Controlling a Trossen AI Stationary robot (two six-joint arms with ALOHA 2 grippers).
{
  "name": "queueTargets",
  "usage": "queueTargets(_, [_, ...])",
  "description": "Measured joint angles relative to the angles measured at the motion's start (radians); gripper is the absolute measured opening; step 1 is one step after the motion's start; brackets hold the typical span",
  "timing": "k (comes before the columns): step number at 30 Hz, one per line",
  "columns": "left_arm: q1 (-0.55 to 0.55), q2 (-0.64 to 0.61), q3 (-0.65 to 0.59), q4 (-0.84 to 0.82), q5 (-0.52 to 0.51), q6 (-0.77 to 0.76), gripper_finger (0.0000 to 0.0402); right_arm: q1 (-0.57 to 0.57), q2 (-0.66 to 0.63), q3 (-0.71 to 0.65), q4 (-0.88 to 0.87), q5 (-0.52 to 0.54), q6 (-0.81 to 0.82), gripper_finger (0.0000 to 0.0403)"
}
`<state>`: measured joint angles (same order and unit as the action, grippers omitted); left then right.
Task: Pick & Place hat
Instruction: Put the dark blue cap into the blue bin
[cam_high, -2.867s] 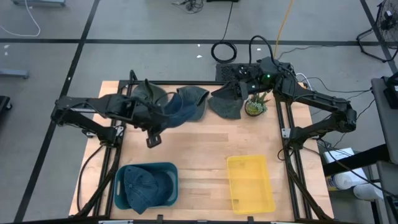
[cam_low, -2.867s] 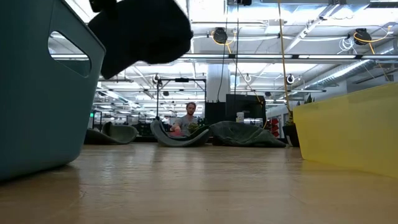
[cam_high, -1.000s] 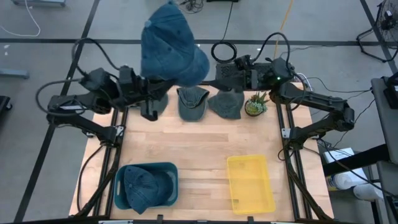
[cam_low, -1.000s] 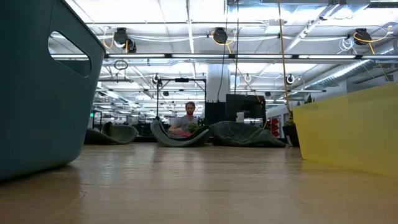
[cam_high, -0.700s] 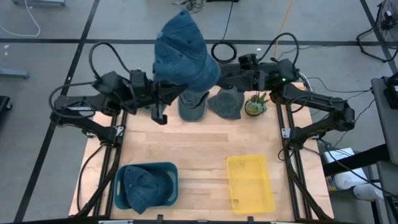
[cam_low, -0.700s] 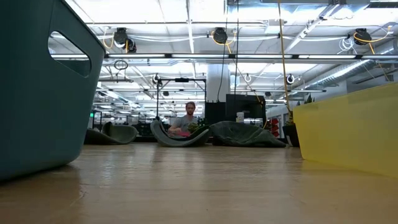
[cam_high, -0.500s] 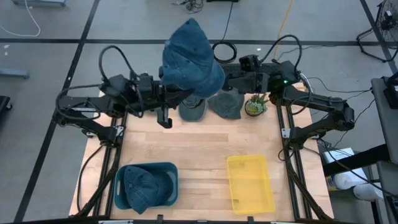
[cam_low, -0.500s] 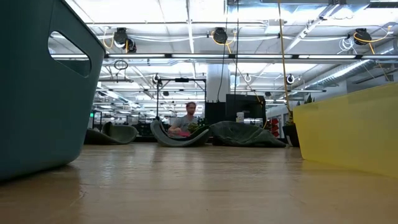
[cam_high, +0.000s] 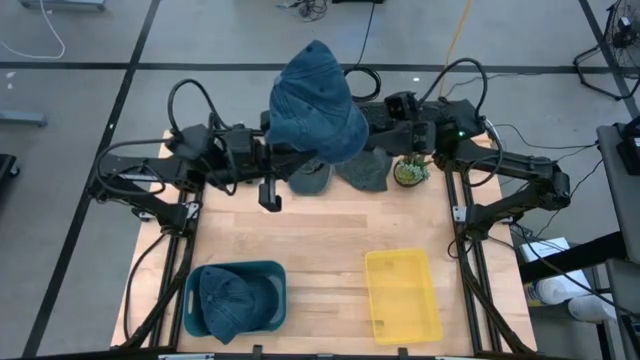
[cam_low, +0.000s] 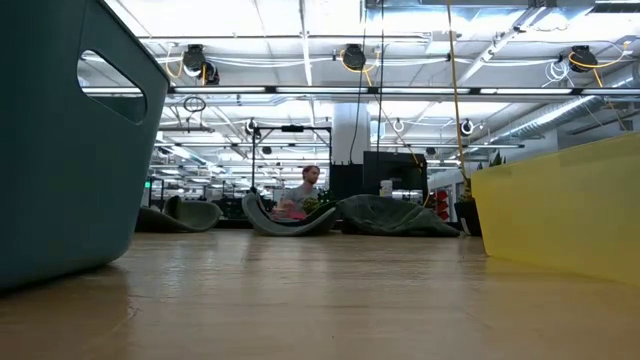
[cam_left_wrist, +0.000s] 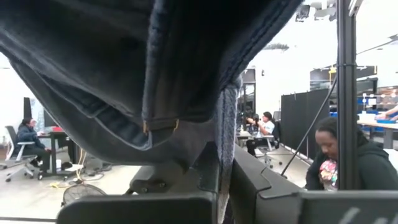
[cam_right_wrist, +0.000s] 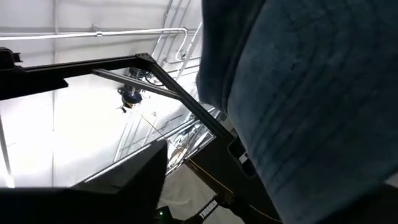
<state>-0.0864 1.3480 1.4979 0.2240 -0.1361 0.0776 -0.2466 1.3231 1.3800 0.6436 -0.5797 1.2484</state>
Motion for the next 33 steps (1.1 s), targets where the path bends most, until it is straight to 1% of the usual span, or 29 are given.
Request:
queueTargets(2, [0.0,-0.001,0.0,-0.009,-0.006,0.0,0.0011,0.0,0.0,0.0,-0.005,-0.001,-0.003,0.0241])
queueTargets(5, [0.0,-0.001,0.0,-0.018,-0.007,0.003,0.0011,0.0,0.0,0.0,-0.012,0.0,-0.01,0.0179])
queueTargets(11, [0.0,-0.001,0.0,-0.047,-0.016,0.0,0.0027,0.0,0.0,-0.001,-0.011,0.004,-0.078,0.0037])
queueTargets(12, [0.0,-0.001,0.0,-0.054,-0.016,-0.001,0.0028,0.0,0.0,-0.001,-0.011,0.004,-0.096,0.0019])
queueTargets(13, [0.0,-0.001,0.0,-0.059,-0.017,-0.004,0.0029,-0.001,0.0,-0.001,-0.011,0.006,-0.112,0.0011])
queueTargets(18, [0.0,-0.009,0.0,-0.101,-0.017,-0.023,0.0032,-0.001,0.0,-0.001,-0.022,0.004,-0.113,0.0004])
queueTargets(26, [0.002,-0.03,0.0,-0.175,-0.024,-0.121,0.0038,-0.02,-0.008,-0.001,-0.04,-0.013,-0.109,0.0002])
queueTargets(29, [0.001,-0.051,0.0,-0.217,-0.03,-0.165,0.0059,-0.035,-0.034,-0.001,-0.027,-0.028,-0.109,0.0001])
queueTargets(33, [0.002,-0.09,0.001,-0.267,-0.033,-0.229,0.0107,-0.056,-0.076,0.003,-0.024,-0.049,-0.11,0.0001])
